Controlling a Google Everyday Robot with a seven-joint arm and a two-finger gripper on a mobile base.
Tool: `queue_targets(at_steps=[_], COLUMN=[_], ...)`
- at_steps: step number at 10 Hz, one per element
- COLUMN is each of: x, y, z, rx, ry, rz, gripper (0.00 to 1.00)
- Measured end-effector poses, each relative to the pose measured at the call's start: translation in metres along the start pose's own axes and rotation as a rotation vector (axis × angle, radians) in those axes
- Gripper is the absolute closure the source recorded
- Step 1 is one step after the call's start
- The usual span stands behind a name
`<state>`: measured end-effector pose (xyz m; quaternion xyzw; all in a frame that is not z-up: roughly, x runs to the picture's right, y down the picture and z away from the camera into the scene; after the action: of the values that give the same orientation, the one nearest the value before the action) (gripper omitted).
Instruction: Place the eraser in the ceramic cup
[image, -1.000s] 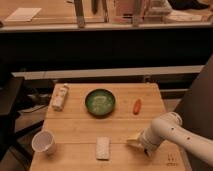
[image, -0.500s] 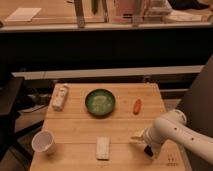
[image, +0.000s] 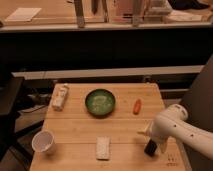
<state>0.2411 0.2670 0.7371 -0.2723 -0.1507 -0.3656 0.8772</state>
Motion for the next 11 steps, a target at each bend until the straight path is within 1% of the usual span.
queue_targets(at_steps=[1, 2, 4, 5, 7, 11], x=[0.009, 0.021, 0.016, 0.011, 0.001, 0.010], y=[0.003, 0.011, 0.012, 0.009, -0.004, 0.008], z=[0.001, 0.003, 0.006, 0.008, 0.011, 0.017], rx=[0.015, 0.022, 0.013, 0.008, 0.013, 0.006], ry=[0.009, 0.003, -0.003, -0.001, -0.001, 0.000], rz=[0.005, -0.001, -0.011, -0.007, -0.010, -0.022], gripper=[0.20, 0.20, 0.20, 0.20, 0.20, 0.20])
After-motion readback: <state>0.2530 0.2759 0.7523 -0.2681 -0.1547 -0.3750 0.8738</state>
